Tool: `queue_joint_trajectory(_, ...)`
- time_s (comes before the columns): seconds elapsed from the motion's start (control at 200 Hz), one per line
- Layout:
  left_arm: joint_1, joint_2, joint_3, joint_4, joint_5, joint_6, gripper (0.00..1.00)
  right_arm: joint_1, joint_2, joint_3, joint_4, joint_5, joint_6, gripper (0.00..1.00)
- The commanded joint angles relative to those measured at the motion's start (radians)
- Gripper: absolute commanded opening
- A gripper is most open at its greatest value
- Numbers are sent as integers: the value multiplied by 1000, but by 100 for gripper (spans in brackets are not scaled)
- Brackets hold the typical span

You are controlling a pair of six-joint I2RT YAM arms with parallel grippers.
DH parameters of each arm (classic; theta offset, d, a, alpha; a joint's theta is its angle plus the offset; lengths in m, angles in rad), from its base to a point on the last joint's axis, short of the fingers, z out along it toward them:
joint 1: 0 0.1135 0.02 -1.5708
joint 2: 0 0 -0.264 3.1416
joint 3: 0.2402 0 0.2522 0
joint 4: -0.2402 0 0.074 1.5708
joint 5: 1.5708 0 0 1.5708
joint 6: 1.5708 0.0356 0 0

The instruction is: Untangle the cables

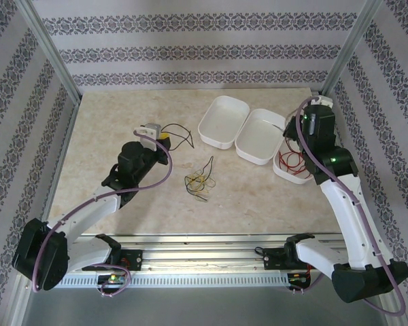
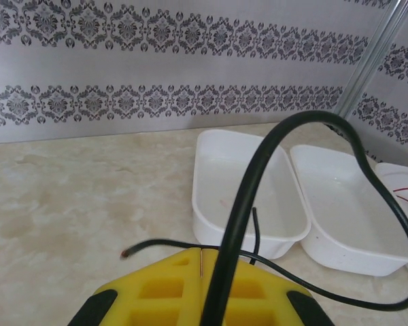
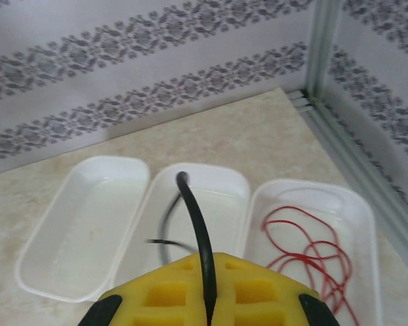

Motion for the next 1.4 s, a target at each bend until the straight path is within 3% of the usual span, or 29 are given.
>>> queue_joint_trajectory(0.0,7,-24,-1,-25,14,-11,0,31,43,-2,101,-78,18,0)
queue_joint_trajectory(0.425,8,-36,-7,-22,38,-36,0,121,261,0,252,-30,119,0)
queue_joint_trajectory(0.849,7,-32,-14,-20,41,-43,0,56,414,-43,324,-7,189,0)
queue_joint_trajectory(1.394,8,-19,-16,-18,54,-54,0,-17,713,3,341,-107,290,0)
